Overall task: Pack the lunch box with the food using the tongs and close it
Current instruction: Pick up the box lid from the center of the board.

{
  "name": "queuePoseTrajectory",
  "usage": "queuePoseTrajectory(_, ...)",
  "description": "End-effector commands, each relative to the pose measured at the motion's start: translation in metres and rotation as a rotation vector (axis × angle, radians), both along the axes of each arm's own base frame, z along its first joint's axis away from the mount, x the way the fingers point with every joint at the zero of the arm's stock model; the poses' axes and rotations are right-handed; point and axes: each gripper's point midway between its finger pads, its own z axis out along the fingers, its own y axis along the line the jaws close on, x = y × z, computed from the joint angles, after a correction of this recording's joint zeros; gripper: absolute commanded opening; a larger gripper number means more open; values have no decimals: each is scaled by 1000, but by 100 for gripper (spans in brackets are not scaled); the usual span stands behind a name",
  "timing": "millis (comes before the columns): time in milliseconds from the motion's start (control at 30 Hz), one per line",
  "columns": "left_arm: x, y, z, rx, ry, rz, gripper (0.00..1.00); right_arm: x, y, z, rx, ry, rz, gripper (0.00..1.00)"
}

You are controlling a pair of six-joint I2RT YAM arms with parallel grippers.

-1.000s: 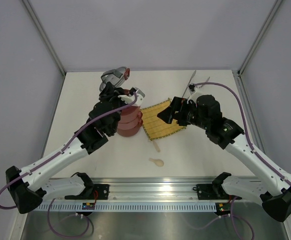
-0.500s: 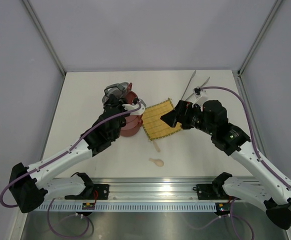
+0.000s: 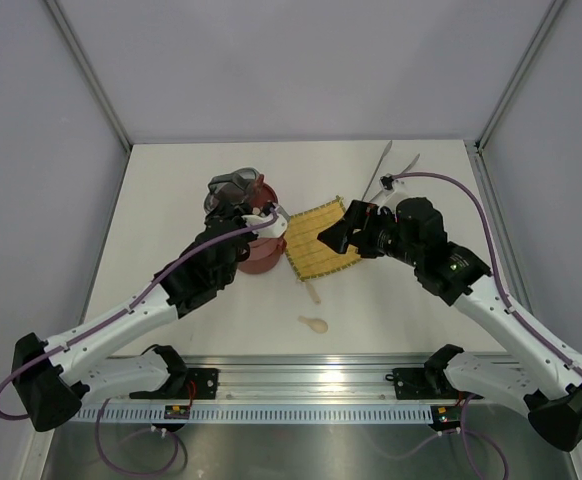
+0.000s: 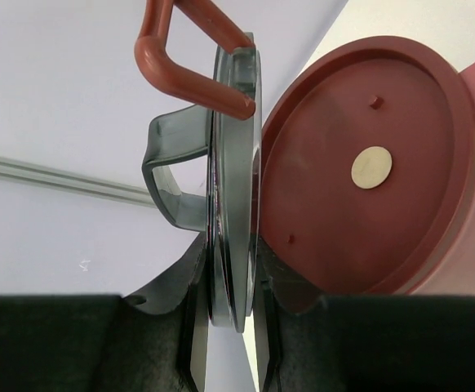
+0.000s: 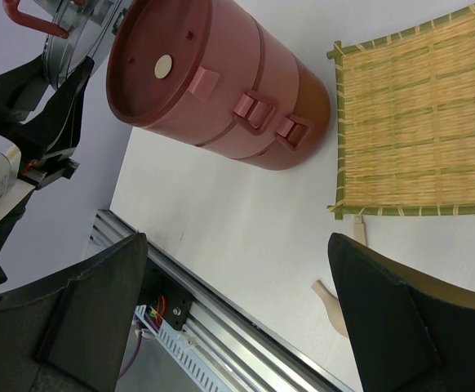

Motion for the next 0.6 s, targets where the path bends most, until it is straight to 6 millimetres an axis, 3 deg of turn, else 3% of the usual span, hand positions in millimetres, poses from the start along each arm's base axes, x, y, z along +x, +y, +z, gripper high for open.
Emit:
queuePoseTrajectory(0,-3,-15,2,22,-3,-41,0,7,4,21,42,-55,-1,99)
queuePoseTrajectory(200,-8,-25,9,52,-8,-75,0,14,13,20,55,-49,16,99)
queuePoseTrajectory(467,-18,-33,-18,77,65,-98,0,42,18,17,18,-22,-49,100)
queuePoseTrajectory(567,-17,-32,-17,83,45,-83,0,55,19,24,48,-16,-67,98)
